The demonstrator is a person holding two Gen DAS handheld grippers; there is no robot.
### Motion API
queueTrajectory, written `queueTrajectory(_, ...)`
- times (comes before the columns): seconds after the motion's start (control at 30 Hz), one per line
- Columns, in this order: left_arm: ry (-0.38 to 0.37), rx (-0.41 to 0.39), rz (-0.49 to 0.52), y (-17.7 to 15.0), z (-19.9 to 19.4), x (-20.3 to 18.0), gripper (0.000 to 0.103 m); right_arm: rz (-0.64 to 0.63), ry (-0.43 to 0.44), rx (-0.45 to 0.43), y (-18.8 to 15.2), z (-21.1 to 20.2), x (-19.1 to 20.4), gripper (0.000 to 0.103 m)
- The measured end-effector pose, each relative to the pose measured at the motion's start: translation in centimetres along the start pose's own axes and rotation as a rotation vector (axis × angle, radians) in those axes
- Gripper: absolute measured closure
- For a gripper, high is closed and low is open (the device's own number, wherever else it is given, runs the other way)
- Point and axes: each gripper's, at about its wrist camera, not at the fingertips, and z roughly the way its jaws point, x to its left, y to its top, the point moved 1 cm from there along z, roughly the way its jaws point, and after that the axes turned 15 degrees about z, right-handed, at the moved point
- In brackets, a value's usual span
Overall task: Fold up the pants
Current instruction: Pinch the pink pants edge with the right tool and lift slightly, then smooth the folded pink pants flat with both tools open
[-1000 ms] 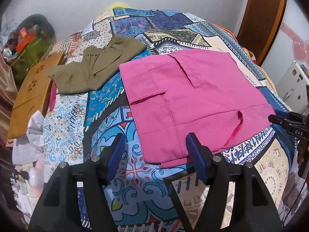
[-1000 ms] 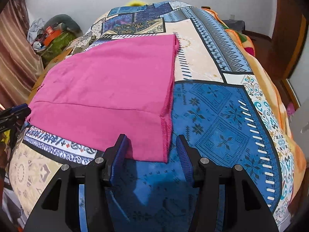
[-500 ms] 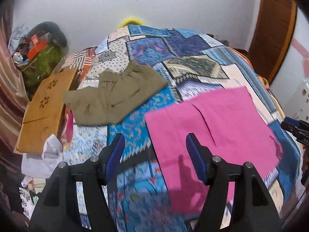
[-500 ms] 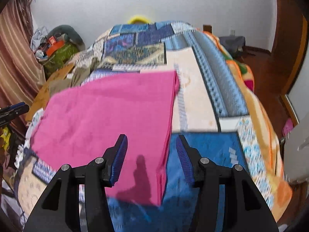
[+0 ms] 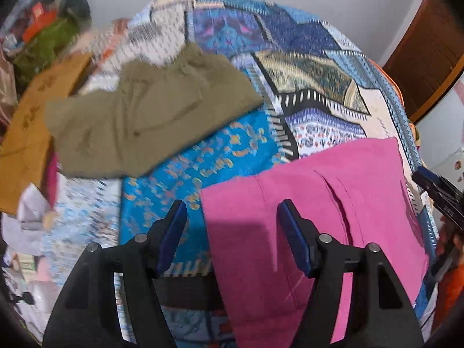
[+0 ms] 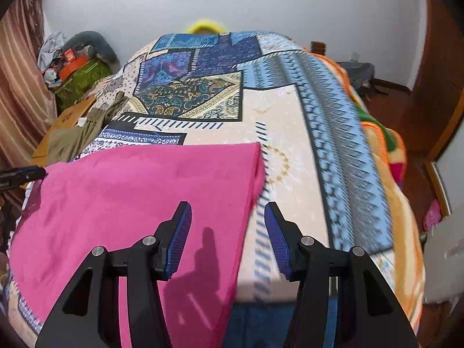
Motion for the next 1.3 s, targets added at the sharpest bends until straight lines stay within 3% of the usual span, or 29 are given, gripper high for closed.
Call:
queueTrajectory(0.17, -0.114, 0.016, -0.034, -0.3, 1.1, 0.4, 0.040, -0.041, -0.013, -0.001, 1.3, 2.7, 0.0, 0.055)
queueTrajectory(0.27, -0.154, 0.015, -0.049, -0.4, 1.1, 0.8, 0.043, -0.036, -0.004, 0.048, 1.8, 5.0, -0.5, 0.055)
queueTrajectory(0.37, -0.119, -0.003, -0.024, -0.3, 0.6, 0.2, 0.052, -0.037, 0.031, 0.066, 1.6, 5.7, -0.6, 0.059)
queueTrajectory(0.5, -0.032, -0.035, 0.034, -0.4, -0.3, -1.1, 0.068, -0.055, 0.065, 0.063, 1.3, 5.3, -0.3, 0.095)
queueTrajectory(0.67, 0.073, -0.050, 0.093, -0.5, -0.5, -2.1, 0.069, -0.105, 0.013, 0.021, 0.6, 4.8, 0.5, 0.096)
queueTrajectory(0.9, 0.168, -0.038, 0.152, -0.5, -0.9, -2.8, 0.061, -0.101, -0.069, 0.023, 1.2, 5.2, 0.9, 0.094)
queueTrajectory(1.0, 0.239, -0.041, 0.186, -0.4, -2.4, -2.9, 0.061, -0.095, -0.056, 0.003, 1.3, 3.7, 1.0, 0.092)
queueTrajectory(1.07, 0.269, -0.075, 0.199, -0.1, -3.9, -2.9, 0.061, -0.082, -0.029, -0.011, 1.3, 2.0, 1.1, 0.076)
queueTrajectory(1.13, 0.233, -0.099, 0.187, 0.4, -5.0, -2.8, 0.061, -0.070, 0.011, -0.012, 1.3, 0.5, 1.5, 0.067)
queueTrajectory(1.23, 0.166, -0.132, 0.158, 1.2, -6.2, -3.1, 0.057, -0.083, 0.072, -0.027, 1.4, -1.7, 3.2, 0.066)
queueTrajectory(1.3, 0.123, -0.139, 0.153, 1.6, -6.3, -3.7, 0.055, -0.101, 0.101, -0.012, 1.4, -2.3, 4.6, 0.060)
